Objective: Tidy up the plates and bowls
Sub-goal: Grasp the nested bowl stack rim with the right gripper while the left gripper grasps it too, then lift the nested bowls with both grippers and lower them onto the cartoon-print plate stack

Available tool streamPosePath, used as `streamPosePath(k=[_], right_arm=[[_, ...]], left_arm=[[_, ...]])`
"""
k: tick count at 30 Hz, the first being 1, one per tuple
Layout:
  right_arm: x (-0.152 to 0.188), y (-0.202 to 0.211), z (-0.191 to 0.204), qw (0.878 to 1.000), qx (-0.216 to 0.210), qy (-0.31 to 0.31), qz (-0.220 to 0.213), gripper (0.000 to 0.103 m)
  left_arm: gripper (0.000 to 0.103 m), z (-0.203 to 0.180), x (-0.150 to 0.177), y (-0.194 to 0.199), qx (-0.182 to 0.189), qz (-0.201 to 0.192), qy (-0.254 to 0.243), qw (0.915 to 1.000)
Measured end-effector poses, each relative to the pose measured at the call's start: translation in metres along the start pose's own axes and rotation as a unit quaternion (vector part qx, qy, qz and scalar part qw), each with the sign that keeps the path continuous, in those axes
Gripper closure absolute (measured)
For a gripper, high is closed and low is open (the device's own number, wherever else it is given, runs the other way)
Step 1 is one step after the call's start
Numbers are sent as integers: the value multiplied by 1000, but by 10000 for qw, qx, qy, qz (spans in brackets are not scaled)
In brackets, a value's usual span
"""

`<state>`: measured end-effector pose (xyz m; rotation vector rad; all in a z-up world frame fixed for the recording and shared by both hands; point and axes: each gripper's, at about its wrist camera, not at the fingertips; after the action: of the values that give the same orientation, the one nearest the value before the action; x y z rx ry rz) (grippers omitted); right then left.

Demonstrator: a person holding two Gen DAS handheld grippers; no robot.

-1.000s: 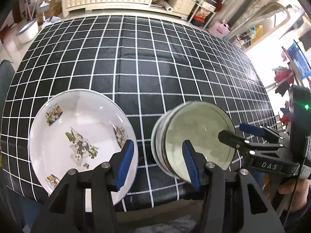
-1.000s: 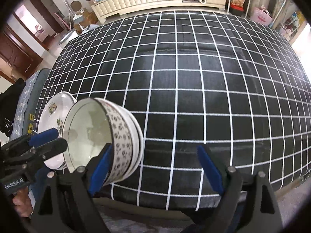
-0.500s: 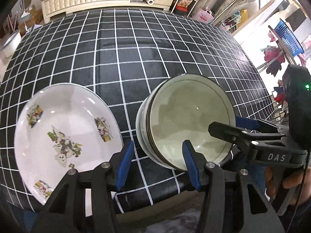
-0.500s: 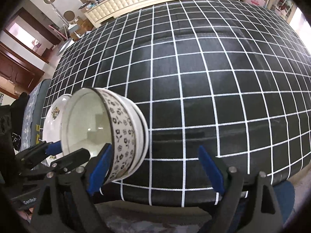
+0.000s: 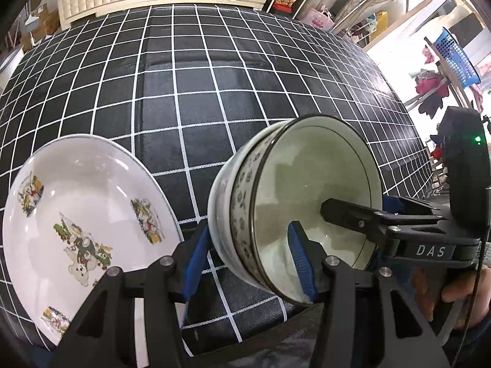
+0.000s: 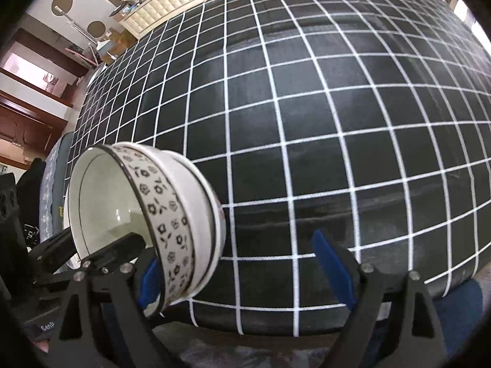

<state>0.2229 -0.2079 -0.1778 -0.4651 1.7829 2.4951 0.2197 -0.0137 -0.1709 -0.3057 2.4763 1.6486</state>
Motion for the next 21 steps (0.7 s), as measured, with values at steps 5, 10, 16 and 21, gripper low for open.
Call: streamPosePath(k=[5,10,16,21], right_arm=[[7,1,-7,9998,-186,-113,-15,19],[7,3,-6,9976,-646,-256,34,42],[9,-5,-1,9908,-1229,-551,143,52],[10,-2,3,9918,-1070,-689,106,52]], left_arm=[[54,-3,0,-1,-102,-18,-156,9998],[54,-14,-4,-9,-249,48,-254,9994],[52,-17,-8,-13,-304,63,-211,9993],[53,-19,-5,-14,-399,15,-208,9990]])
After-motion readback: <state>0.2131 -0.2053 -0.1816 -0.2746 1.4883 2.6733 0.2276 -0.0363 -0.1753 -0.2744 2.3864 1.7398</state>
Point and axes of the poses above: each gripper's, at about its wrist camera, not at the fingertips, and y roughly against the way its jaws point, z to its left, x to its underside, and after that the axes turned 11 degrees about y, right-handed
